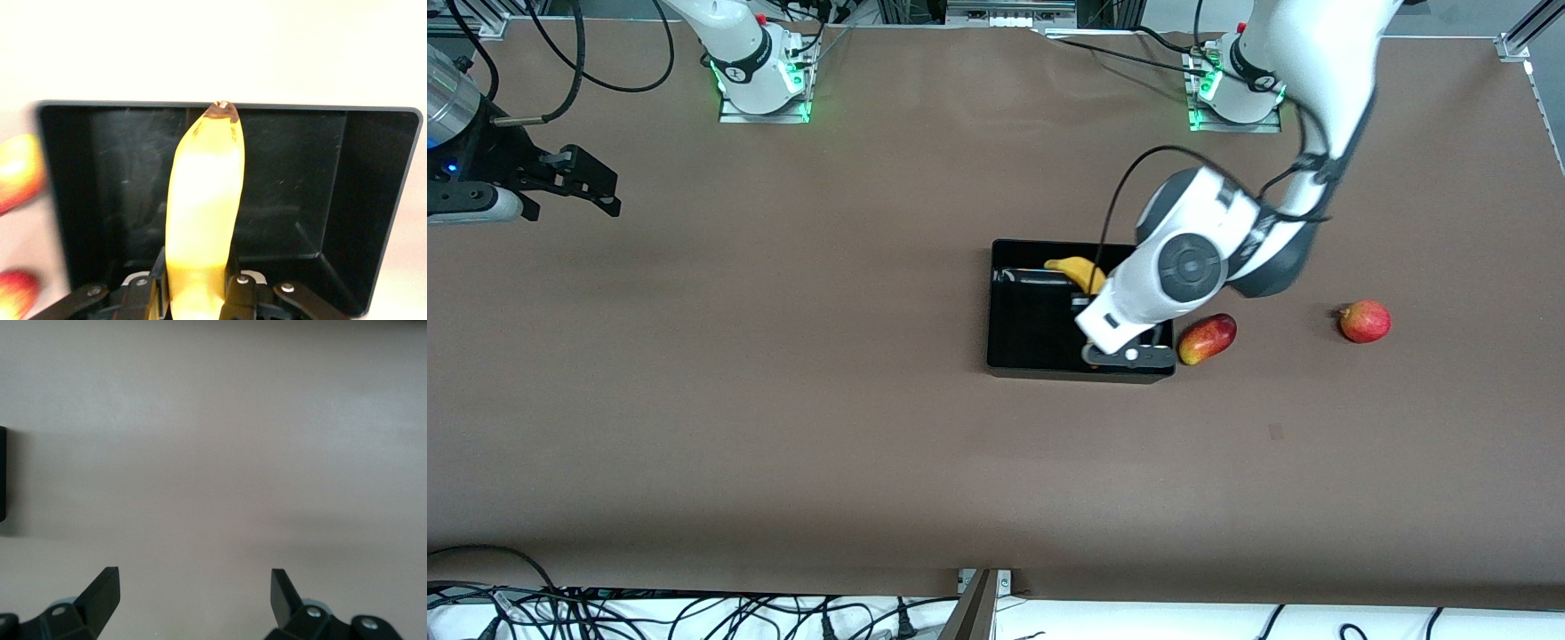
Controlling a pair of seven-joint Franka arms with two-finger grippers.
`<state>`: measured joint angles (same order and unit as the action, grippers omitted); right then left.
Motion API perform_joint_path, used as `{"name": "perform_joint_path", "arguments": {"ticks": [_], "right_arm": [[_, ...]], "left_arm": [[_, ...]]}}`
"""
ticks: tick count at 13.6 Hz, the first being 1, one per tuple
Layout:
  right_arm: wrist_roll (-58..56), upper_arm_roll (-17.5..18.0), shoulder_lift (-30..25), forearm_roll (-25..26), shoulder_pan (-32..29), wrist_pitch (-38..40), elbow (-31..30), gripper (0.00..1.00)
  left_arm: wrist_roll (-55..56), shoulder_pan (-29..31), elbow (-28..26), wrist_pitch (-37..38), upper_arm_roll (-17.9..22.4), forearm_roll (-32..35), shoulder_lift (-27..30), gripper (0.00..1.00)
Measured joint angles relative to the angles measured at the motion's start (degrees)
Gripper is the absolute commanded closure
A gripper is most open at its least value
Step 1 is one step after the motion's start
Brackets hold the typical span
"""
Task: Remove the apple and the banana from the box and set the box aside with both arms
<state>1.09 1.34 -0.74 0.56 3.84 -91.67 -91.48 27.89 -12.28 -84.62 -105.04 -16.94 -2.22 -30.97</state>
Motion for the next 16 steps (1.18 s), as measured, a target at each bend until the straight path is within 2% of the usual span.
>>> {"name": "perform_joint_path", "arguments": {"ticks": [3,5,8,10,11,12,13,14,16], "right_arm": [[0.00,0.00,0.00,0.00,0.00,0.00,0.00,0.00],[0.00,0.00,0.00,0.00,0.00,0.00,0.00,0.00],[0.00,0.00,0.00,0.00,0.00,0.00,0.00,0.00],[0.00,0.00,0.00,0.00,0.00,-0.01,0.00,0.00],[0.00,0.00,0.00,0.00,0.00,-0.01,0.00,0.00],[0.00,0.00,0.00,0.00,0.00,-0.01,0.00,0.00],[0.00,0.00,0.00,0.01,0.00,-0.01,0.00,0.00],[0.00,0.00,0.00,0.01,0.00,-0.01,0.00,0.00],[0.00,0.00,0.00,0.01,0.00,-0.01,0.00,0.00]], "left_arm": [[-3.09,5.67,2.28,10.63,1.06,2.06,0.97,1.00],[-9.46,11.38,1.55,13.96,1.34,9.27,-0.03,1.00],[-19.66,17.71,0.03,13.16,1.45,16.45,-4.19,1.00],[-26.97,21.33,-0.73,6.95,1.56,17.35,-7.63,1.00],[-30.43,23.36,-1.55,3.24,1.60,17.42,-9.12,0.87],[-33.46,25.33,-2.76,-0.45,1.61,17.43,-10.28,0.44],[-35.57,26.86,-4.12,-3.35,1.60,17.43,-11.04,0.07],[-36.56,27.61,-5.11,-4.79,1.58,17.43,-11.39,0.00],[-37.03,27.66,-5.55,-5.24,1.08,17.43,-11.31,0.00]]}}
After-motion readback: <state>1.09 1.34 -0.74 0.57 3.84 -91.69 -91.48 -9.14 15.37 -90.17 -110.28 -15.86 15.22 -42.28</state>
